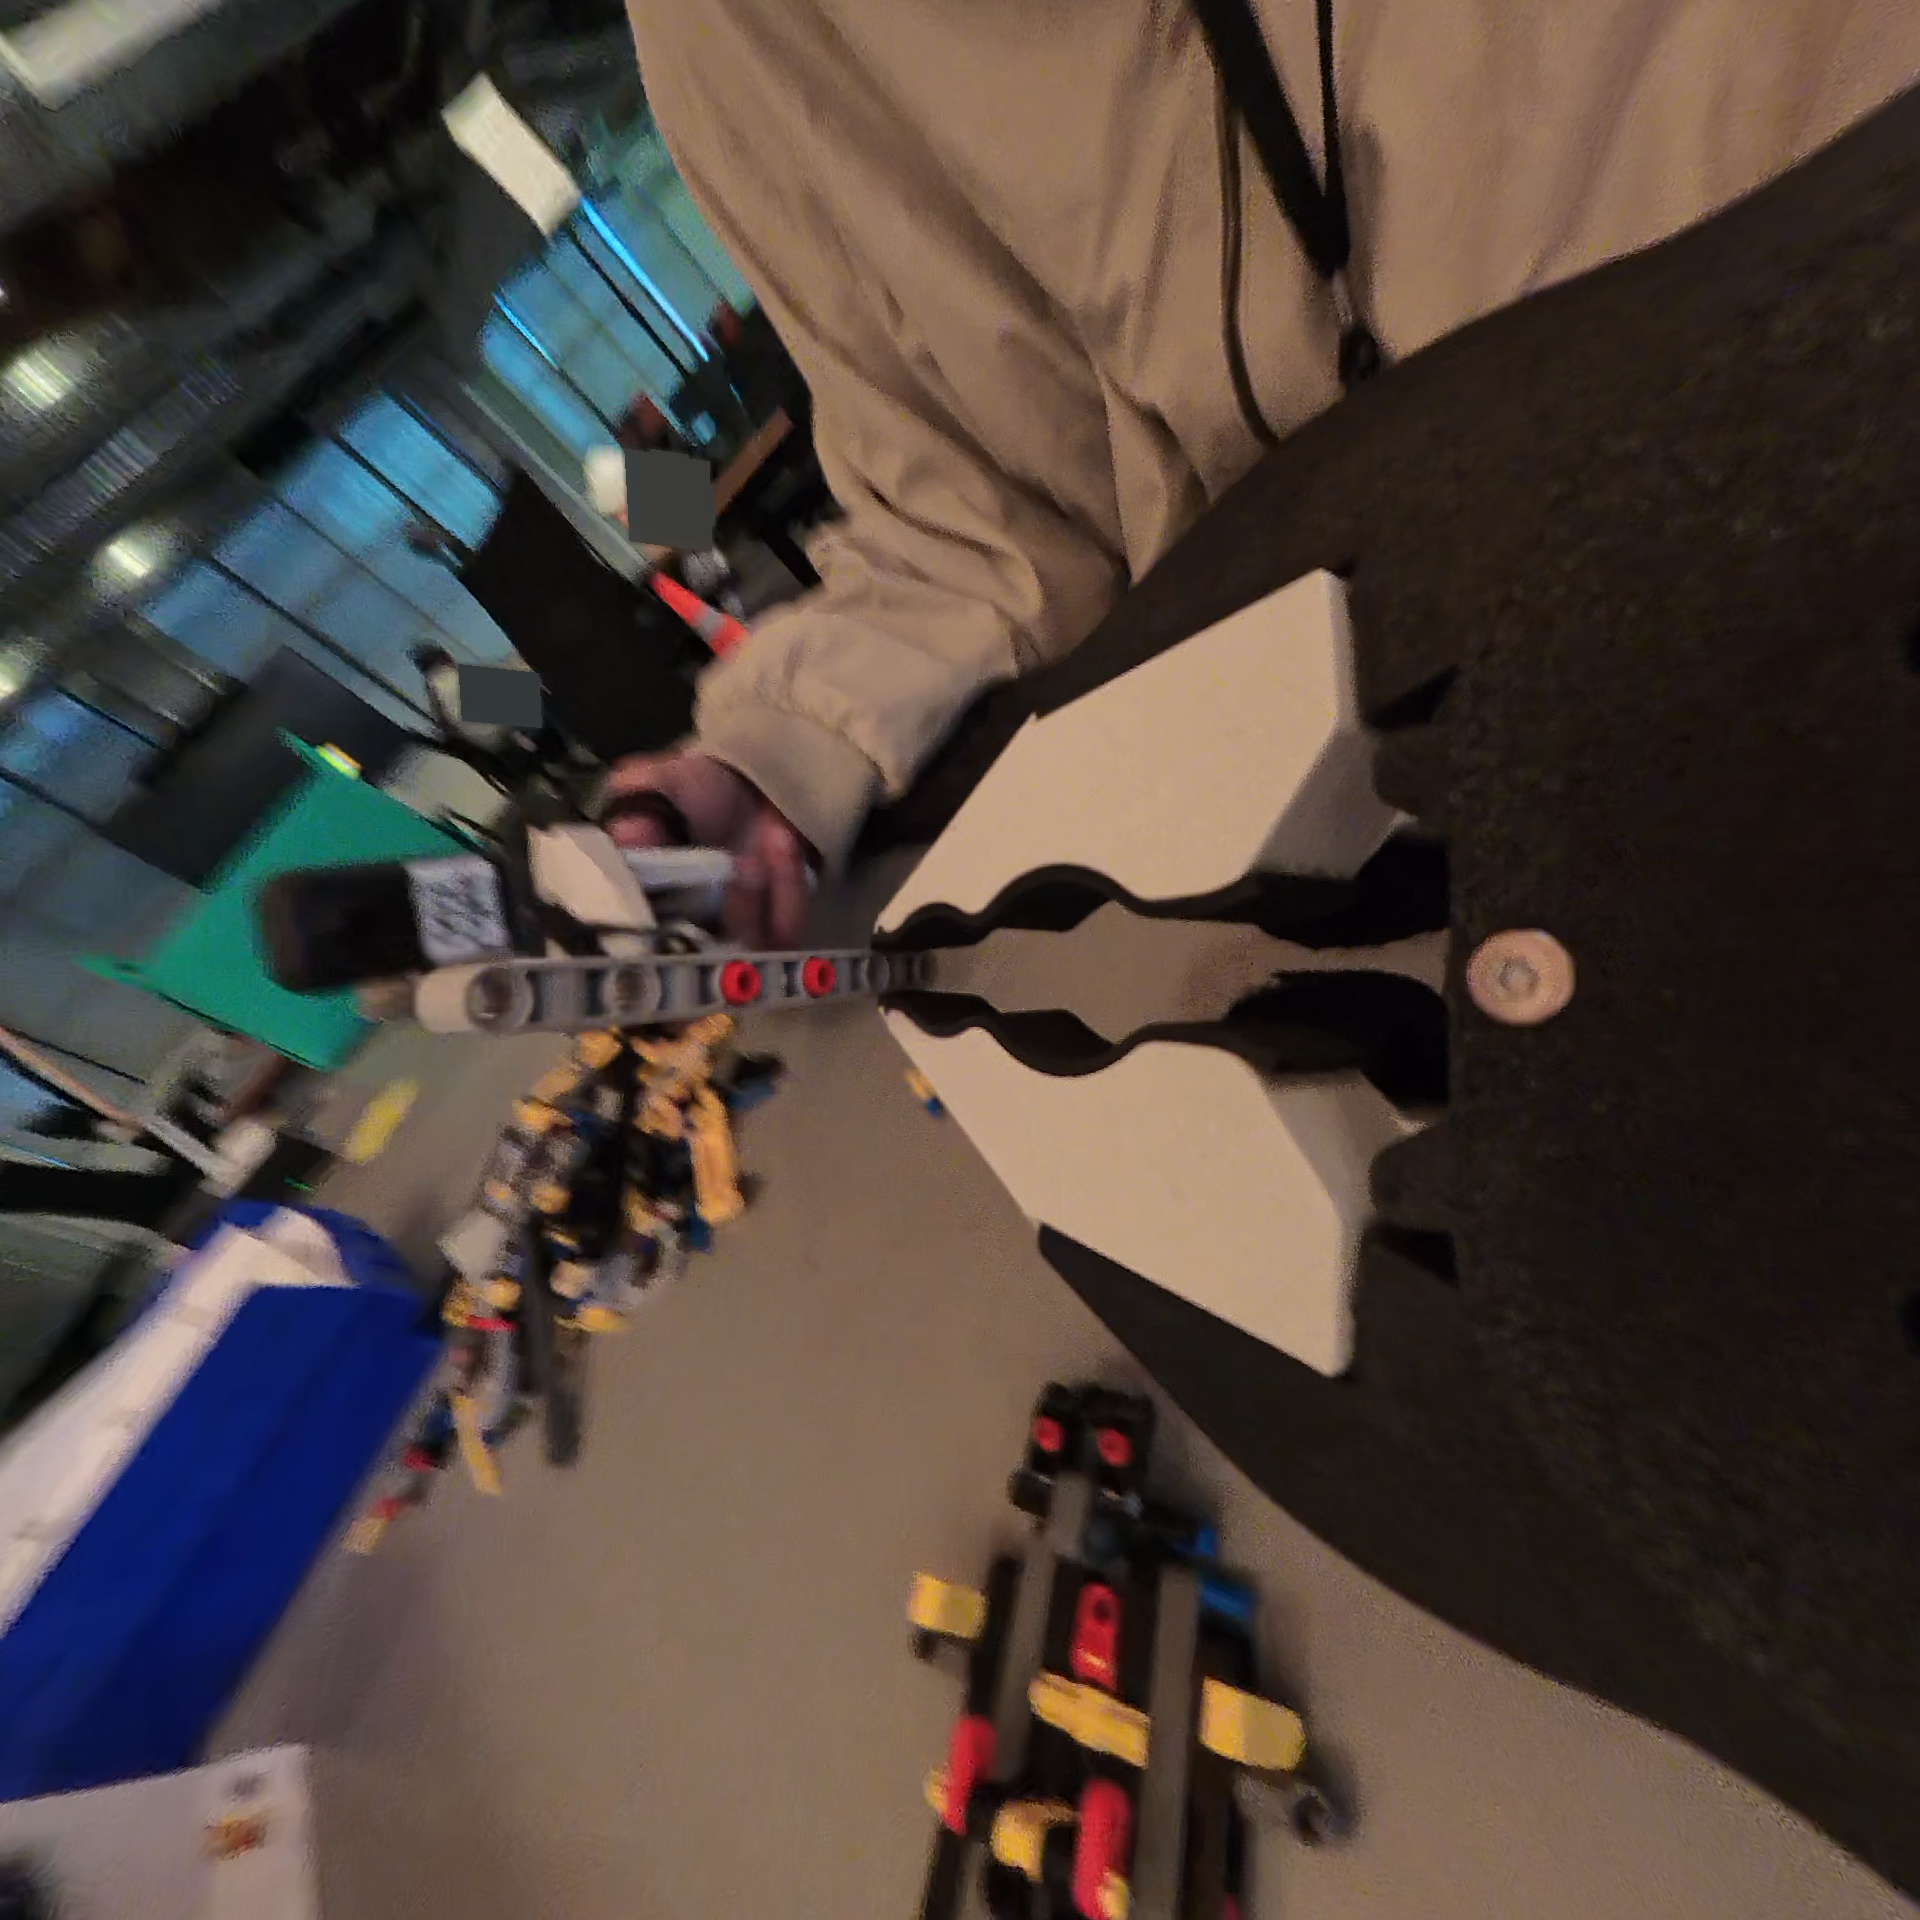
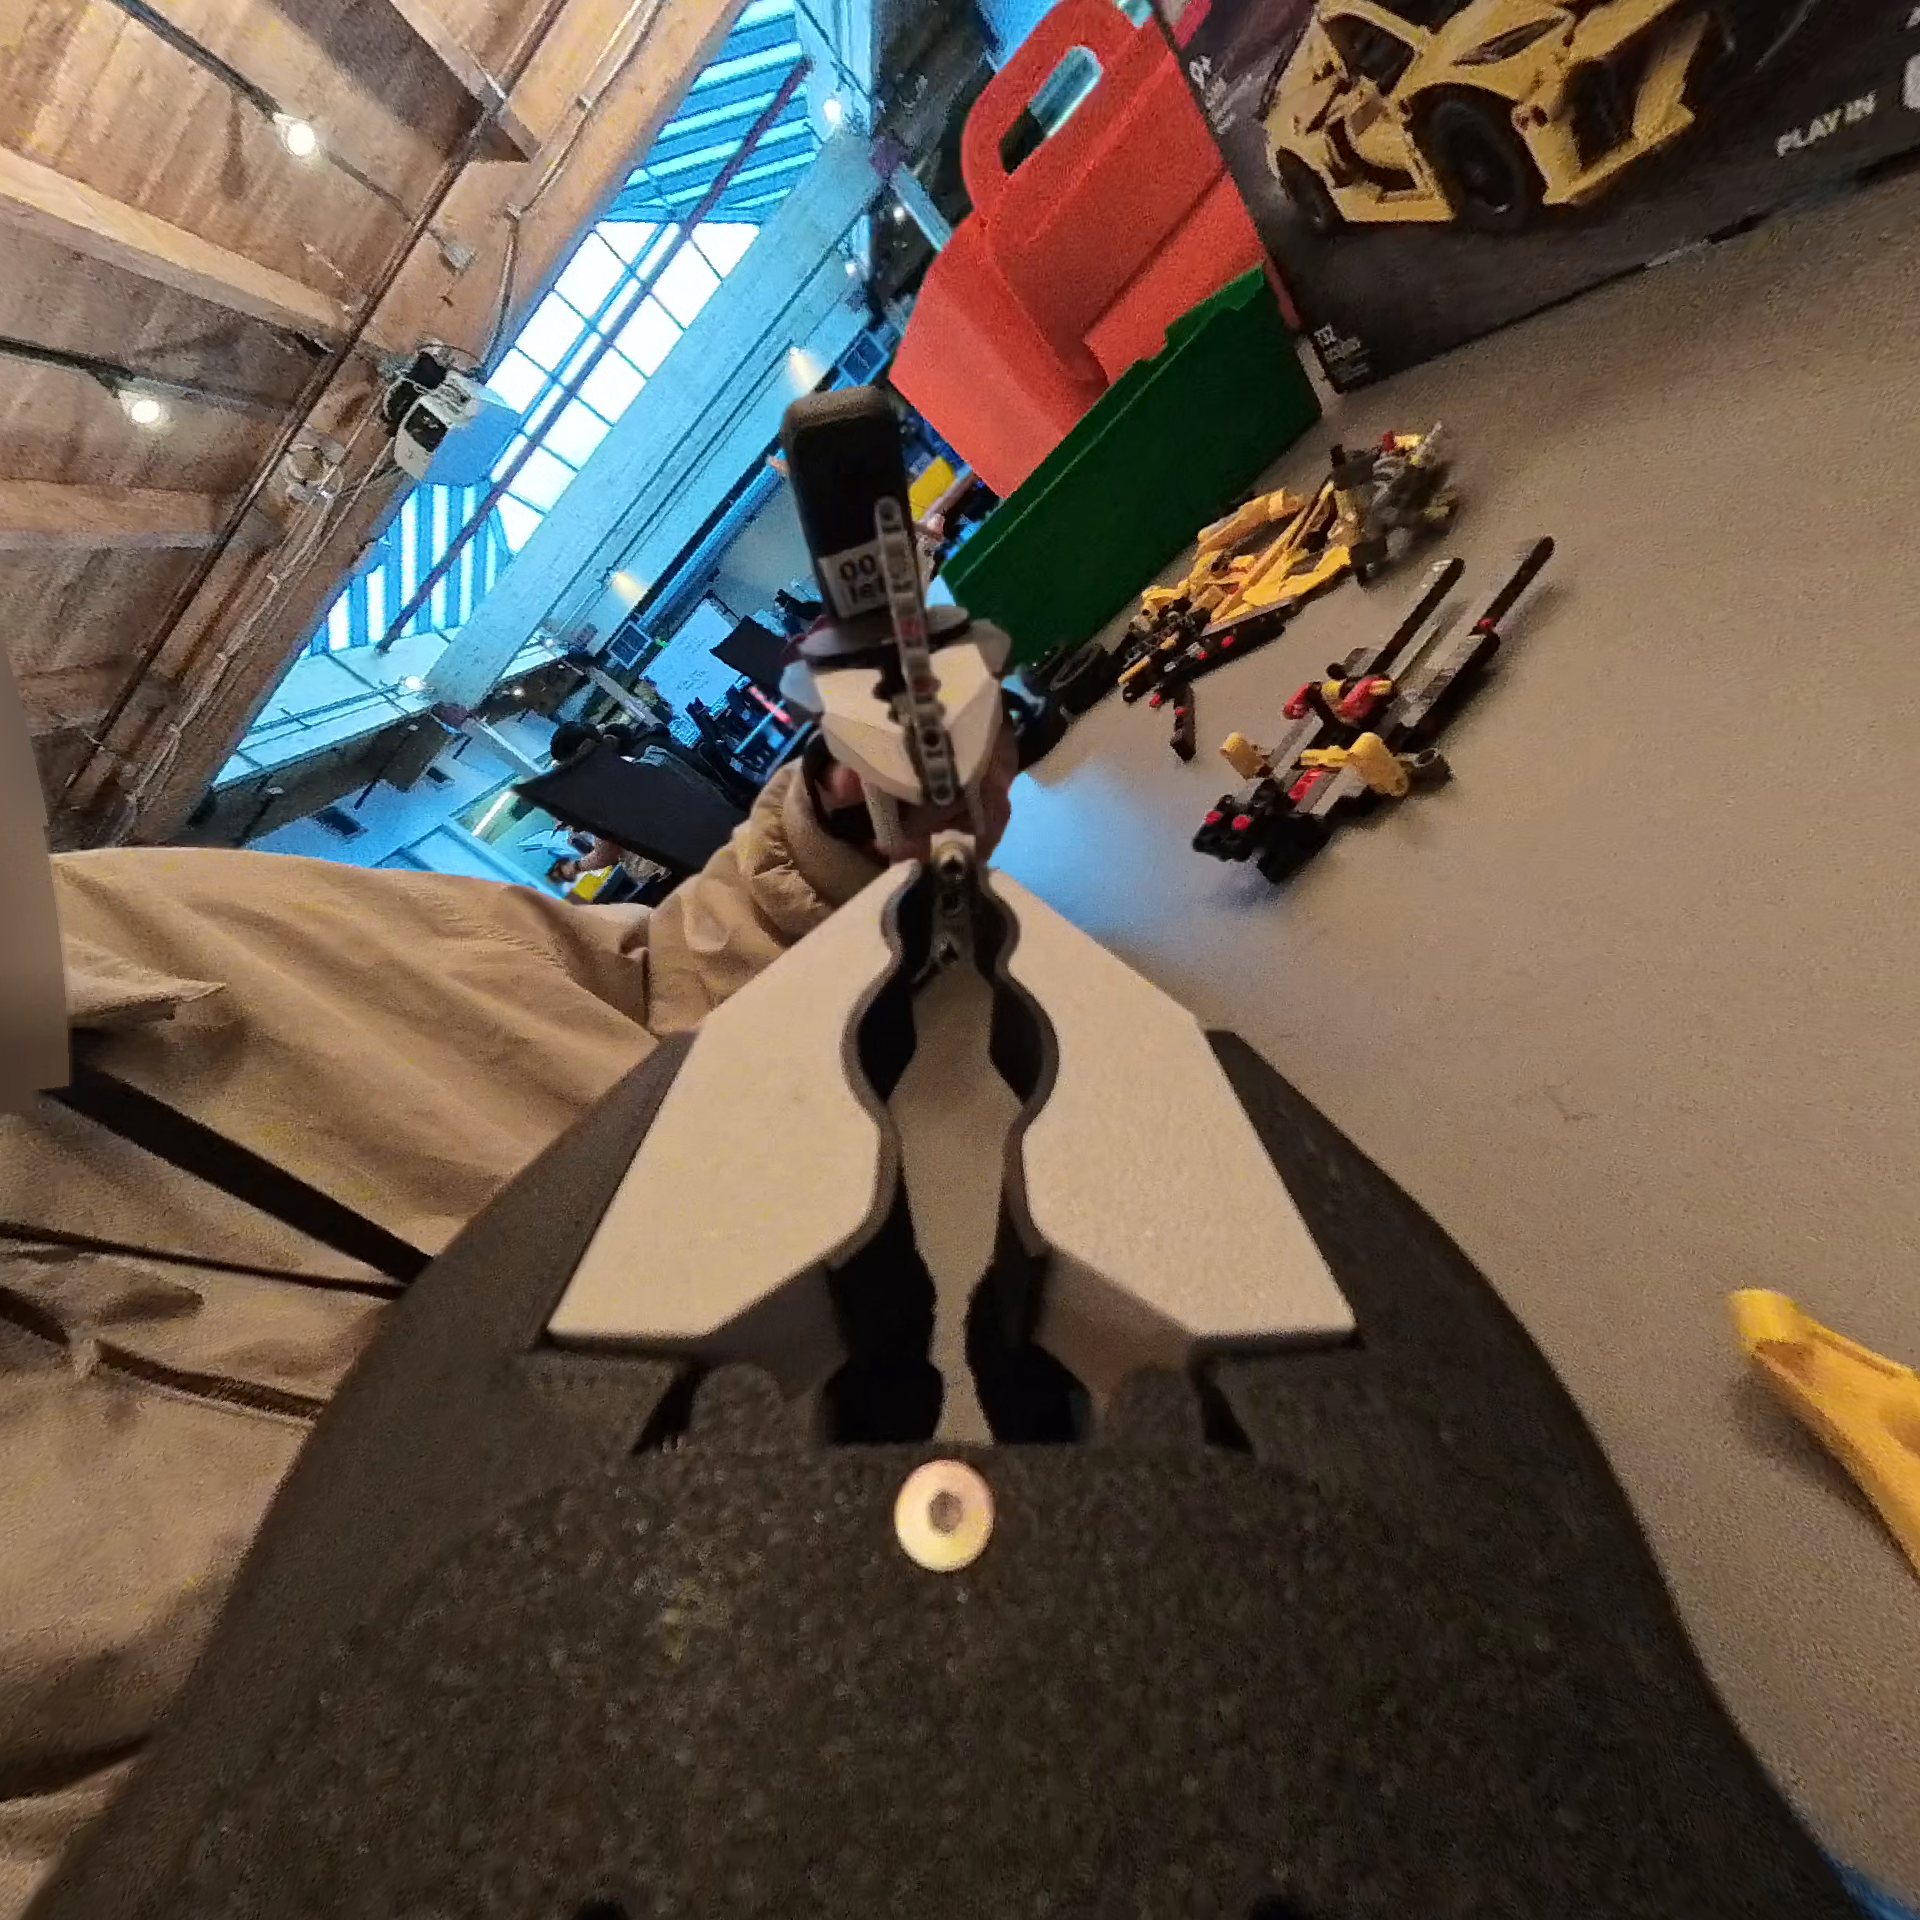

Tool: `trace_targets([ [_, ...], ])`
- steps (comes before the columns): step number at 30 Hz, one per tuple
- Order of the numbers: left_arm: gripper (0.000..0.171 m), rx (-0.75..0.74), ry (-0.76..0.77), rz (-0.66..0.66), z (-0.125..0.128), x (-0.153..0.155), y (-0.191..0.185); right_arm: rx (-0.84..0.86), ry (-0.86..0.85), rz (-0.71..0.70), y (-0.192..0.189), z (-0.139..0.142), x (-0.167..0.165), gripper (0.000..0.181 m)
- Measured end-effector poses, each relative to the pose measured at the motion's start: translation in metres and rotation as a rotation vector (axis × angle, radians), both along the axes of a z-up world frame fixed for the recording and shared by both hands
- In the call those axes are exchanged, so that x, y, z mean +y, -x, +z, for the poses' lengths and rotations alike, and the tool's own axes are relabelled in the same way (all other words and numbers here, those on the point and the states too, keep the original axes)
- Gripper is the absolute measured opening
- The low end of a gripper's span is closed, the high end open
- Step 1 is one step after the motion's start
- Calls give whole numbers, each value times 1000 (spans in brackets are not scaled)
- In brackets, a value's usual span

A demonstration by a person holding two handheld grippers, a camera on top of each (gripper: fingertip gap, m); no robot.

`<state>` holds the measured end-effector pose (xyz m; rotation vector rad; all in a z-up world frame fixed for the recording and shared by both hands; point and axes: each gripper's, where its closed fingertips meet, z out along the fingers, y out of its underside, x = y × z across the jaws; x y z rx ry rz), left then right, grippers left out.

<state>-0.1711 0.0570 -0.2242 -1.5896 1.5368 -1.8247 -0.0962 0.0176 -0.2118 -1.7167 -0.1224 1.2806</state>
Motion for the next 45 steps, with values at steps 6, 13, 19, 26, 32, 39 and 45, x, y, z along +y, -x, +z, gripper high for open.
trace_targets([
  [6,7,324,-319,205,-54,51,15,-33,1,-48,0,-6,7,6],
  [13,7,778,-410,422,-83,136,119,25,71,-100,-12,-15,15,6],
  [19,8,1050,-524,400,-99,164,170,18,81,-104,-13,-17,16,6],
  [26,12,1111,-544,462,-105,191,171,43,88,-109,-16,-17,16,6],
  [32,30,953,-594,652,-61,206,154,39,81,-97,-11,-16,16,6],
  [39,30,28,-362,192,29,22,-6,128,2,-30,1,5,12,6],
  [45,33,-12,-37,33,5,-46,-45,201,-52,18,9,20,5,5],
])
